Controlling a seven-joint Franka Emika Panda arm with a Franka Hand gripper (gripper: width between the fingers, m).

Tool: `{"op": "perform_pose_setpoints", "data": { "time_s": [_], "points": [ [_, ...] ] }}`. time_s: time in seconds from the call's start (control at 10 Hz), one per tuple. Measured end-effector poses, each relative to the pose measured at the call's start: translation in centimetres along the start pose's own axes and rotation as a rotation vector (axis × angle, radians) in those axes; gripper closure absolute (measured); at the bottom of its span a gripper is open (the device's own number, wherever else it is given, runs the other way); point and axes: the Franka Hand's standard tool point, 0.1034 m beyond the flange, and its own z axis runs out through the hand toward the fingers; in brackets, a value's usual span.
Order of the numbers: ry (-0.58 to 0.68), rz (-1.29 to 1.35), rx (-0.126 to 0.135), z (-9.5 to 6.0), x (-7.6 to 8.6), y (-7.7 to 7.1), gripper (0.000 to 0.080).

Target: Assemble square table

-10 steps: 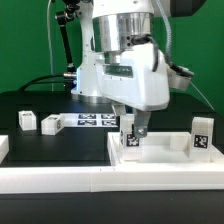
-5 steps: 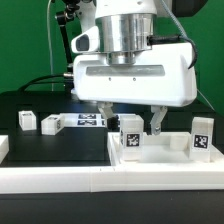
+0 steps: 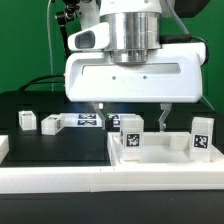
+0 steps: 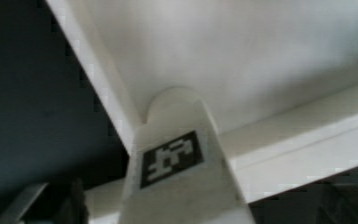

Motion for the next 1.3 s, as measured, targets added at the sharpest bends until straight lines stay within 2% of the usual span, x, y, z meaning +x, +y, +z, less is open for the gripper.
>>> {"op": "perform_pose_setpoints", "data": {
  "time_s": [0.4,0.6,0.7,0.8,0.9,1.3],
  "points": [
    [0.028,-0.271,-0.01,-0.04,0.33,0.03,0.015],
    [0.029,-0.374,-0.013,-0.01,0.35,0.19,0.0176],
    [0.029,-0.362,-0.013,-0.01,0.35,0.19,0.0348],
    [0.029,-0.362,-0.013,-0.02,0.36,0.2,0.0348],
    [0.029,-0.361,-0.013,-0.02,0.36,0.21,0.0512],
    [0.031,-0.277,-0.01,-0.03,0.39,0.23,0.0511]
  ]
}}
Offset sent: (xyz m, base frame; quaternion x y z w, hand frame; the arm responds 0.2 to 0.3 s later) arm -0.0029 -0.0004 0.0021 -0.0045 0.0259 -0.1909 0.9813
